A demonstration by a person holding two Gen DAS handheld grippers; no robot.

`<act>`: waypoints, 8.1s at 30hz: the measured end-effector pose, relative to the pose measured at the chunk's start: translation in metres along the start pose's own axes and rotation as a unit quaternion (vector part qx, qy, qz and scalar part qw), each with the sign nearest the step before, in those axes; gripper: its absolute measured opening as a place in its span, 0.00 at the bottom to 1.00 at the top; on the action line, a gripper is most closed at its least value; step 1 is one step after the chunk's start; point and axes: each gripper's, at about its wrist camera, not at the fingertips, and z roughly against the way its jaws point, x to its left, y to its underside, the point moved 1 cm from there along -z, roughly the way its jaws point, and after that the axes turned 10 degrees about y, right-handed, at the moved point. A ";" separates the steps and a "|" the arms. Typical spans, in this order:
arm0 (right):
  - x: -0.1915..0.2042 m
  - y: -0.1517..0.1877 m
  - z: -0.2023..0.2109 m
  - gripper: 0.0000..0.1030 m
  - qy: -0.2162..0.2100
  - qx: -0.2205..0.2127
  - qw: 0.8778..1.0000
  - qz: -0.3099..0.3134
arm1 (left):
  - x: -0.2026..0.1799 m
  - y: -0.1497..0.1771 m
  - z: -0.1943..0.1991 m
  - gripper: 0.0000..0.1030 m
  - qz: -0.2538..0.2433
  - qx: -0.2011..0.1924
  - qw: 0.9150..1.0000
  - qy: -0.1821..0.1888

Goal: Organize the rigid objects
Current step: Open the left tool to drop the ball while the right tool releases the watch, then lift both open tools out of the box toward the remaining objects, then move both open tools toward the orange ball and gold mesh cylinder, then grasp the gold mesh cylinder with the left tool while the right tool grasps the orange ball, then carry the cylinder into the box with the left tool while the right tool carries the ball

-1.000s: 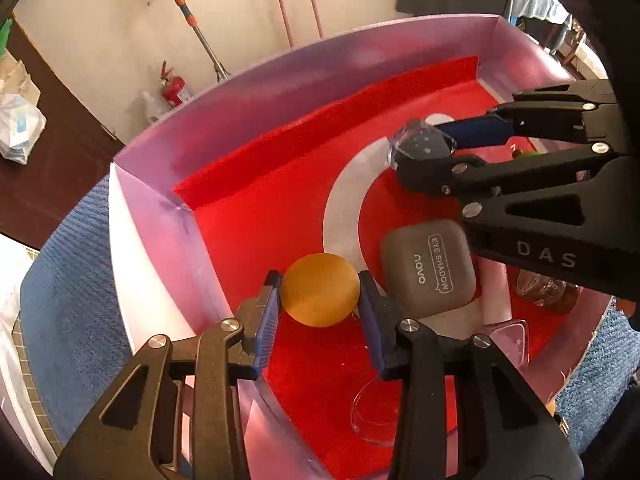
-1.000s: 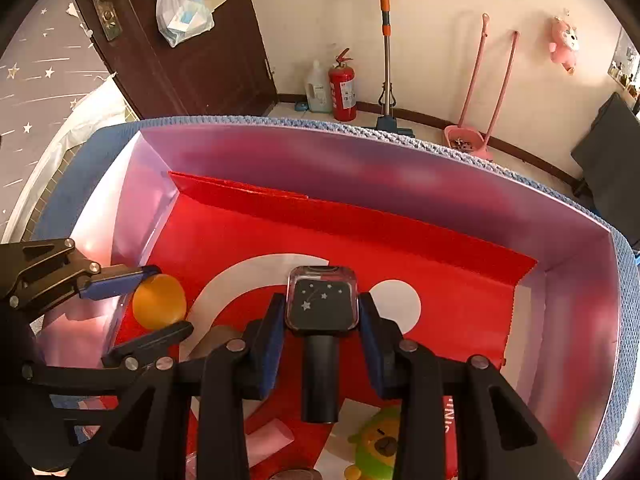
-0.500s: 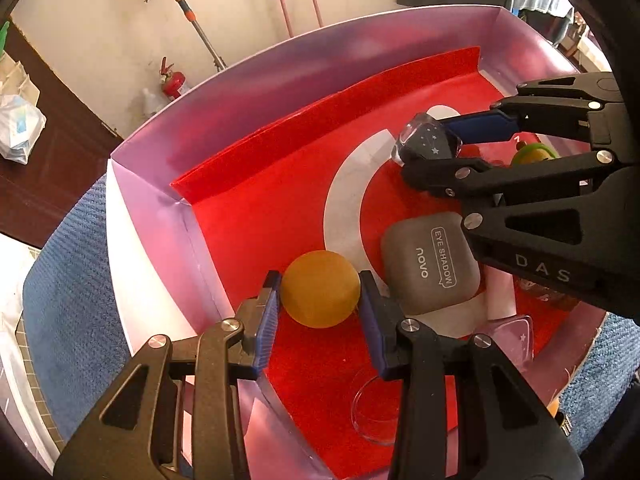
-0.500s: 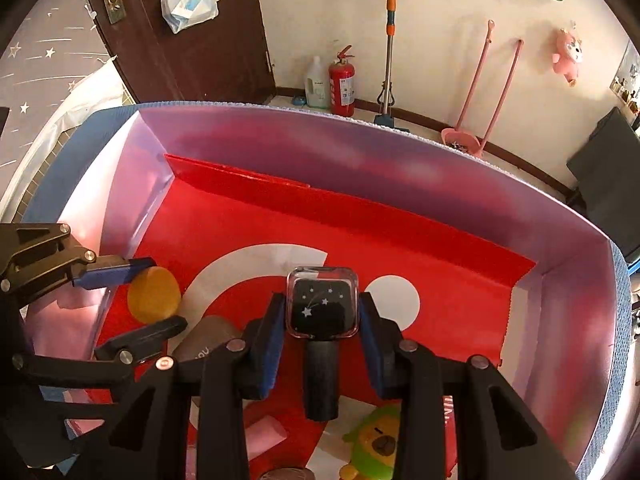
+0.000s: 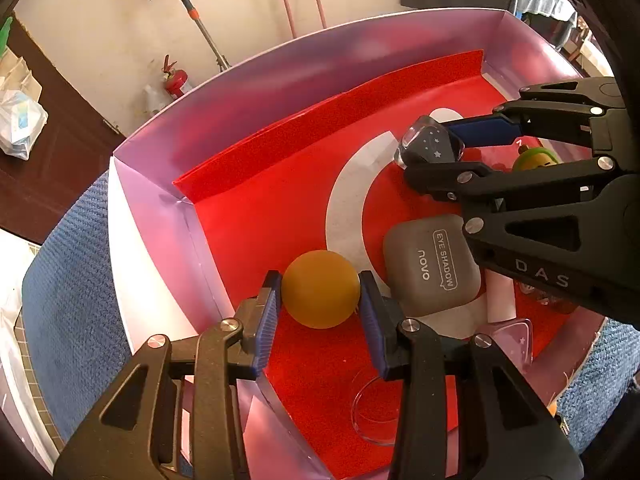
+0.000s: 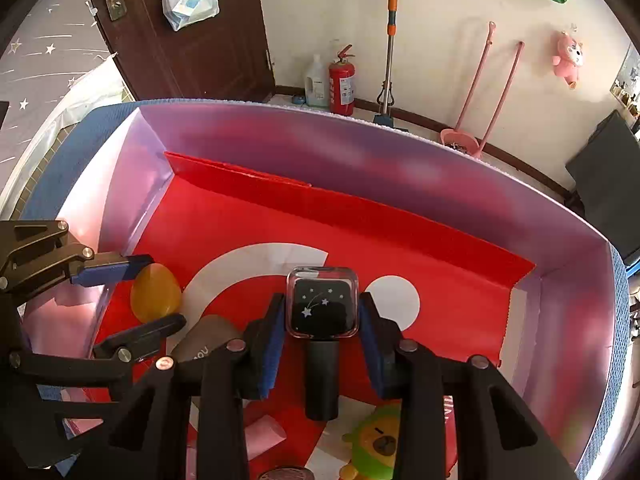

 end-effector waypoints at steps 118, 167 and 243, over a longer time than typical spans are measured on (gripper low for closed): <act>-0.052 0.294 0.131 1.00 0.044 -0.198 0.965 -0.169 | -0.098 0.214 0.059 0.95 0.143 -0.222 0.964 -0.021; 0.044 0.187 0.085 0.82 -0.137 -0.123 0.978 0.101 | -0.062 0.169 0.039 0.68 0.016 -0.147 0.987 0.059; -0.056 0.005 0.020 0.39 0.032 -0.035 0.999 0.023 | -0.006 -0.023 0.002 0.23 0.048 -0.076 0.993 0.079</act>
